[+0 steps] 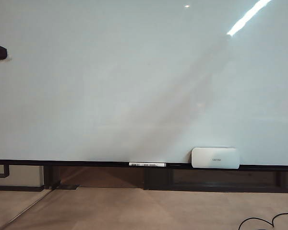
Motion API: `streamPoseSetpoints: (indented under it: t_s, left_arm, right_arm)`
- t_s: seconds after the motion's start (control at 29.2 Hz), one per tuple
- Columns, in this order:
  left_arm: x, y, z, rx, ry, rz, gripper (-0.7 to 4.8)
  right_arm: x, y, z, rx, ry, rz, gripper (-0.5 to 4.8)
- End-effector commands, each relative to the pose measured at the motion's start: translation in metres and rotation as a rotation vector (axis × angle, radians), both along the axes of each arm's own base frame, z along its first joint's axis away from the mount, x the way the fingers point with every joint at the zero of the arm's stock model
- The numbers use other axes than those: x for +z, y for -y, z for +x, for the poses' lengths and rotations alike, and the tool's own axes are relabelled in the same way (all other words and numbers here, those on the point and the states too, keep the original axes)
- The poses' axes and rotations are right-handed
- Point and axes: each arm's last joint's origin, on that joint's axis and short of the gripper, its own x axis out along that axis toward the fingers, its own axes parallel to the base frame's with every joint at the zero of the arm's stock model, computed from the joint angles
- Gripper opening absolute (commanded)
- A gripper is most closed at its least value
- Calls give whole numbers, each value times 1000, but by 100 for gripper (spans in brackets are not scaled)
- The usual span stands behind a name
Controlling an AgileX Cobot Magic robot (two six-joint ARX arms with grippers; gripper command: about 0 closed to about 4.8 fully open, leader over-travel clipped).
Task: Reach to the right to find the marker pen, pick it up, and write the number 18 on the whiteboard.
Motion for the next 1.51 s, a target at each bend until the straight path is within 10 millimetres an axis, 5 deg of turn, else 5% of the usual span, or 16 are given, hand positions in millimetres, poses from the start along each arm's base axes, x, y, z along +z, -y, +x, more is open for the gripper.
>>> streamPoseSetpoints:
  t_s: [0.03,0.27,0.48,0.96,1.3,1.51]
  left_arm:
    - [2,0,0,9,57,33,-5]
    - [2,0,0,7,45,25,-5]
    - [3,1,-1,-41,81,53,-5]
    - [8,-2,1,85,160,65,-5]
    - [0,-3,3,168,104,119,-5]
    - [-1,-4,4,213,112,157,-5]
  right_arm:
    - [33,7,14,-3,71,-50,-4]
    - [78,55,41,-70,67,-34,-4]
    - [69,103,58,-198,29,42,-4]
    - [-39,191,128,-225,-266,145,-4]
    - [-120,255,135,-62,-280,199,8]
    - [-157,280,128,-223,-315,275,28]
